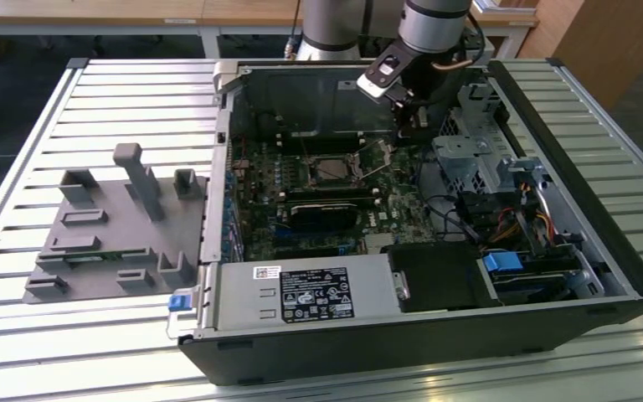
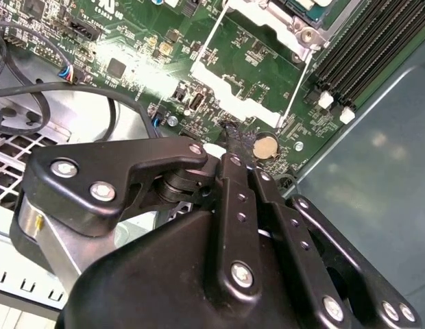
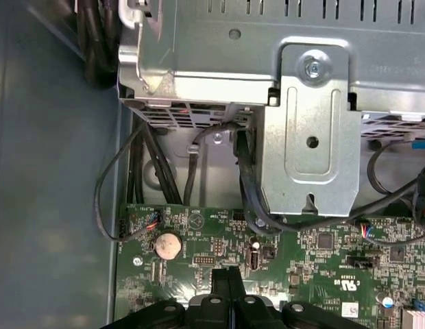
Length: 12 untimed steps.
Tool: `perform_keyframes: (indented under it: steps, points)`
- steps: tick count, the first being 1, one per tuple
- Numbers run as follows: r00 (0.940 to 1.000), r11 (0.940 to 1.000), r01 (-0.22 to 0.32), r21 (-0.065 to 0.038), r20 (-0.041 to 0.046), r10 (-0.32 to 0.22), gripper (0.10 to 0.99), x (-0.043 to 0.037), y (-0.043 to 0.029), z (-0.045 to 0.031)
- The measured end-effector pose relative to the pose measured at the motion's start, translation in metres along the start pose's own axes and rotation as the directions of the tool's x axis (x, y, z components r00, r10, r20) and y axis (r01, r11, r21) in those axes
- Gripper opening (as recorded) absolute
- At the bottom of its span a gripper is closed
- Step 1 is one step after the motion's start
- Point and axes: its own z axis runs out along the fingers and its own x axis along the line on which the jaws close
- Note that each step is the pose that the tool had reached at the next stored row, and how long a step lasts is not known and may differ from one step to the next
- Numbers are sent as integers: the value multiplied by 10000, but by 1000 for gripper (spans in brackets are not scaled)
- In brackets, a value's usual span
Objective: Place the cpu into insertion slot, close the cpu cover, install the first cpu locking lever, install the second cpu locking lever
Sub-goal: 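Close the cpu cover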
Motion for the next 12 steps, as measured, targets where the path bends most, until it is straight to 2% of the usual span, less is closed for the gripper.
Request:
perform_keyframes:
  steps: [8,12]
  points:
    - [10000,10000,7,4,6,-7,122,9,17,47]
    - [10000,10000,10,12,19,-10,122,15,19,93]
